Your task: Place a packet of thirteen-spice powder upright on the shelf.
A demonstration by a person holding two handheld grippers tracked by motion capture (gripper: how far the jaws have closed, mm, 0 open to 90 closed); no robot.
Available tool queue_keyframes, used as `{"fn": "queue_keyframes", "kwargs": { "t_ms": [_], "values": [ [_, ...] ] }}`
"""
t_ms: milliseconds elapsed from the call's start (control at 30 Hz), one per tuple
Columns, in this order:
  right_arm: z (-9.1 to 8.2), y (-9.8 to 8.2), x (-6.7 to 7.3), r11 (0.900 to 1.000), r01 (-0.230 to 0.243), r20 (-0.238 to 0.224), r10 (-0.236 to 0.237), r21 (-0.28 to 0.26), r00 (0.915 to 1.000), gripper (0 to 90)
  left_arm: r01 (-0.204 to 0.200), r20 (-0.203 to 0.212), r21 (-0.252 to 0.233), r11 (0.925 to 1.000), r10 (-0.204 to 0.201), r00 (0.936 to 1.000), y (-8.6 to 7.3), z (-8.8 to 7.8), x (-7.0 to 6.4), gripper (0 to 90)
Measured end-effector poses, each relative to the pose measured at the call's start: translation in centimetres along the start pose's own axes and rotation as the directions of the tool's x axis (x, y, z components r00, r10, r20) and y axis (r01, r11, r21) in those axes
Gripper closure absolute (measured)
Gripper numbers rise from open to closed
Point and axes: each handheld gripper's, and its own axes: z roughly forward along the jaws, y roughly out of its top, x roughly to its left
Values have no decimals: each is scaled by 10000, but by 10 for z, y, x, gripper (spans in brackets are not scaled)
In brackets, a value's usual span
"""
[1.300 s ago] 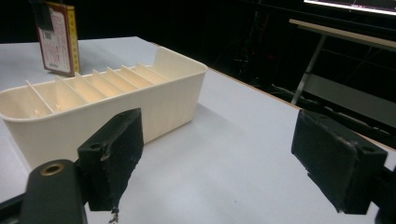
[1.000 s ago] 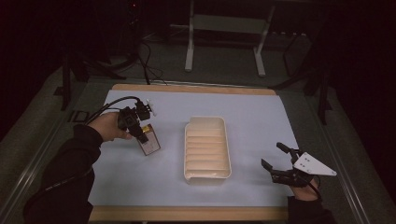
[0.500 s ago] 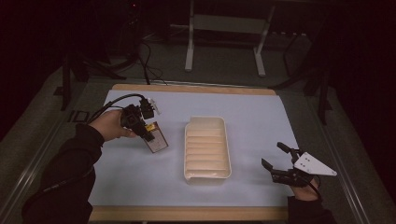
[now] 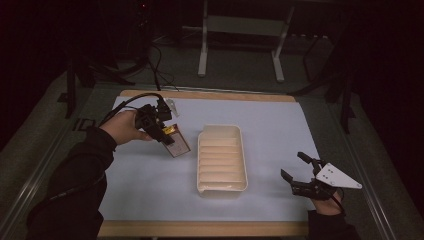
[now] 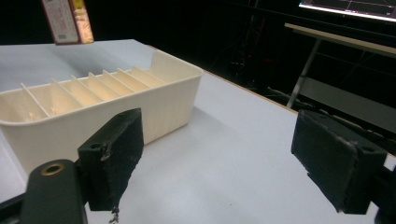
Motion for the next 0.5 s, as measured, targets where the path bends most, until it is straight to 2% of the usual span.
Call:
{"fn": "queue_keyframes", "kwargs": {
  "t_ms": [200,333,400,500],
  "values": [
    [0,0,0,10000,39,-28,-39,23,10000,170,-432,44,-423,9982,434,9990,14,-2,-3,678],
    [0,0,0,10000,50,-31,-50,16,10000,170,-612,-59,-669,9959,610,9981,24,-2,-6,679],
    [0,0,1,10000,55,-43,-55,13,10000,170,-687,32,-780,9946,691,9976,30,-1,-7,678],
    [-1,0,0,10000,48,-33,-48,2,10000,170,-907,-121,-794,9927,901,9959,36,0,-9,678]
  ]
}}
